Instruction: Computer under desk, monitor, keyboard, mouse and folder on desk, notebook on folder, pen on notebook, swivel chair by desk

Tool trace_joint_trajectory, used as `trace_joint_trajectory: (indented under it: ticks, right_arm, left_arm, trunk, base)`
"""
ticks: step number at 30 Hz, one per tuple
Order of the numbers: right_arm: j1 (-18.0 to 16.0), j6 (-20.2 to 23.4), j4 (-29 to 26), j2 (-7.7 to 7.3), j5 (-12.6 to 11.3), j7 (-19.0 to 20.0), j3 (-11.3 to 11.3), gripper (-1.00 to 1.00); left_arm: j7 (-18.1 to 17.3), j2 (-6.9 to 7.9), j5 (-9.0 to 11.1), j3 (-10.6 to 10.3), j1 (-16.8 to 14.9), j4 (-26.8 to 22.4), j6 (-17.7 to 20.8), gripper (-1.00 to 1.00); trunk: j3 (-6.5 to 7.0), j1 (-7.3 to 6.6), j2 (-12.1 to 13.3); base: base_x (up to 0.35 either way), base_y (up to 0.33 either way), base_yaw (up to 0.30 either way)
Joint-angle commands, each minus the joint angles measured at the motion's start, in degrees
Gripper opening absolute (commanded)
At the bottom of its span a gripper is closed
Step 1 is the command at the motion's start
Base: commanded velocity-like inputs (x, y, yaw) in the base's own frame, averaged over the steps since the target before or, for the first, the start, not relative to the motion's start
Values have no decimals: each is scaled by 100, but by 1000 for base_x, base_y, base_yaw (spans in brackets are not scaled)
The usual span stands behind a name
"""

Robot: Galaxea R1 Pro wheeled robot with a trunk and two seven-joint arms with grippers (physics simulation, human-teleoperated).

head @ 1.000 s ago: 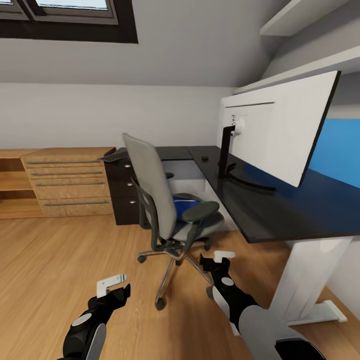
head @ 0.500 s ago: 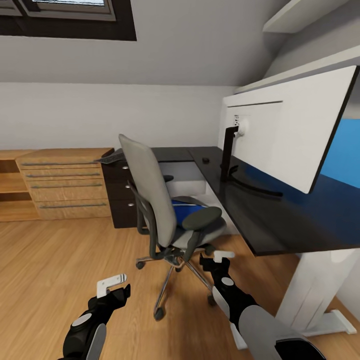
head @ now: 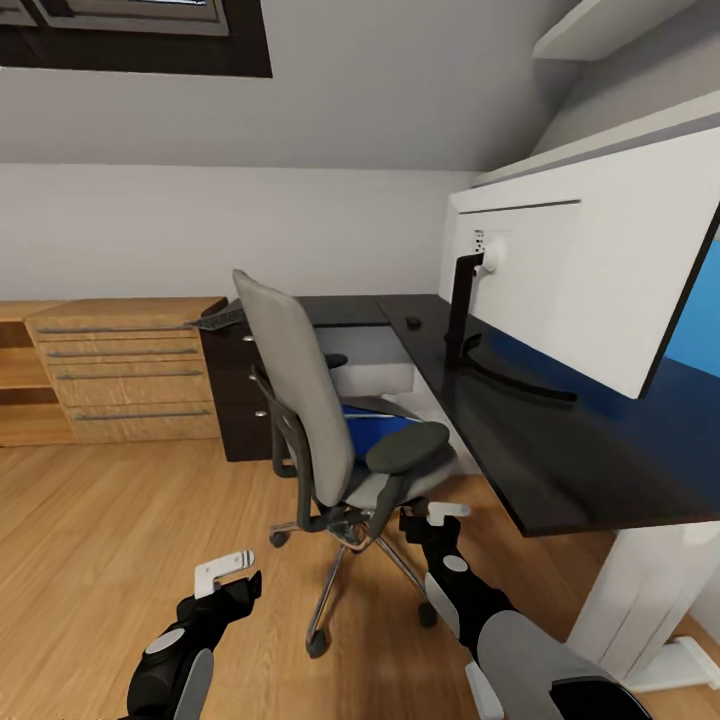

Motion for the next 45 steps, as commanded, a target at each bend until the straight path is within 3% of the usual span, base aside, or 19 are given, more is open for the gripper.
trace_joint_trajectory:
  ticks: [1, 38, 45]
  right_arm:
    - [-4, -15, 7, 2, 6, -16, 21, 100]
    - [-4, -15, 36, 2, 1, -8, 30, 100]
    - [-4, -15, 36, 2, 5, -8, 30, 100]
  left_arm:
    - [42, -3, 60, 1, -3, -4, 18, 100]
    - [42, -3, 61, 1, -2, -2, 12, 100]
    - [42, -3, 61, 1, -3, -2, 1, 100]
  trunk:
    - [-6, -1, -2]
    - [-6, -1, -2]
    - [-6, -1, -2]
  base:
    - [7, 0, 198]
    - [0, 0, 271]
    - [-78, 0, 66]
